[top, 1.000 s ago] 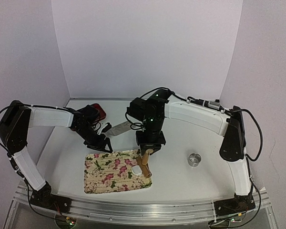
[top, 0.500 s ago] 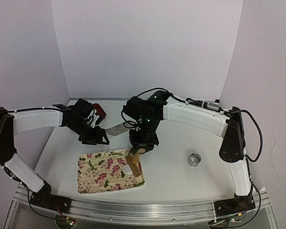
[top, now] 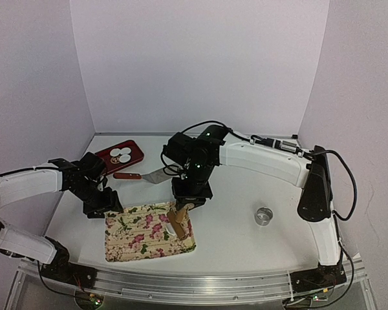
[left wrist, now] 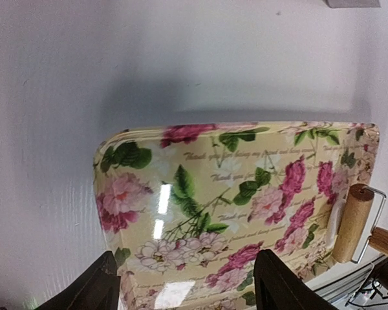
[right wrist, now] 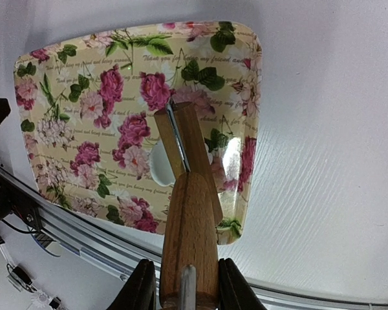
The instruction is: Roll out the dumpling wrappers from the dough
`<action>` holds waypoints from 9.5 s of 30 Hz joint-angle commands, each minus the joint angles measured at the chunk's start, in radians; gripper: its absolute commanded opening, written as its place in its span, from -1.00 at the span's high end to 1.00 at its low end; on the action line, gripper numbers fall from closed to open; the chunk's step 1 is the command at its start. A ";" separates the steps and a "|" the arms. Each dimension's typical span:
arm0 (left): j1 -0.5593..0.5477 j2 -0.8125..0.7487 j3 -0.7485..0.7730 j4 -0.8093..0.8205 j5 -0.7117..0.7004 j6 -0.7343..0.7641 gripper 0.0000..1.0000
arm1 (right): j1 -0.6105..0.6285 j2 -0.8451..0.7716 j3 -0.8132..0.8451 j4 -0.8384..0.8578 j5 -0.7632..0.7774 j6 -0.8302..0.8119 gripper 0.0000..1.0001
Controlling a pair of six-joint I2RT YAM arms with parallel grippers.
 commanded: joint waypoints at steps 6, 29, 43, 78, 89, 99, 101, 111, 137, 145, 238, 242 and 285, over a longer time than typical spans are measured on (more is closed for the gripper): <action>0.008 -0.037 -0.090 -0.003 -0.051 -0.101 -0.16 | 0.016 -0.037 -0.008 -0.019 0.061 -0.029 1.00; 0.012 0.062 -0.132 0.061 -0.077 -0.104 0.49 | 0.016 0.071 0.013 -0.111 0.097 -0.063 1.00; 0.012 0.142 -0.139 0.091 -0.100 -0.074 0.59 | 0.016 -0.089 0.016 -0.109 0.111 -0.123 1.00; -0.001 0.213 -0.138 0.268 -0.029 0.154 1.00 | 0.061 -0.042 0.122 -0.205 0.130 -0.310 1.00; -0.062 0.307 -0.044 0.242 -0.007 0.270 1.00 | 0.061 -0.047 0.096 -0.257 0.189 -0.342 1.00; -0.065 0.341 -0.016 0.239 0.008 0.285 1.00 | 0.061 -0.033 0.049 -0.257 0.179 -0.352 1.00; -0.064 0.337 -0.015 0.239 0.011 0.286 1.00 | 0.061 -0.027 0.045 -0.257 0.175 -0.356 1.00; -0.064 0.331 -0.017 0.238 0.016 0.274 1.00 | 0.063 0.003 0.022 -0.246 0.147 -0.373 1.00; -0.064 0.330 -0.006 0.247 0.034 0.237 1.00 | 0.085 0.039 -0.172 -0.114 0.035 -0.378 1.00; -0.064 0.340 -0.005 0.257 0.049 0.222 1.00 | 0.112 0.085 -0.170 -0.078 -0.040 -0.382 1.00; -0.034 0.351 0.001 0.147 -0.043 0.067 1.00 | -0.365 -0.086 -0.537 -0.106 0.005 -0.500 1.00; -0.034 0.352 0.012 0.147 -0.043 0.064 1.00 | -0.386 -0.090 -0.524 -0.099 -0.021 -0.506 1.00; -0.078 0.587 0.327 0.218 0.064 0.463 1.00 | -0.345 -0.376 -0.370 -0.020 -0.275 -0.424 1.00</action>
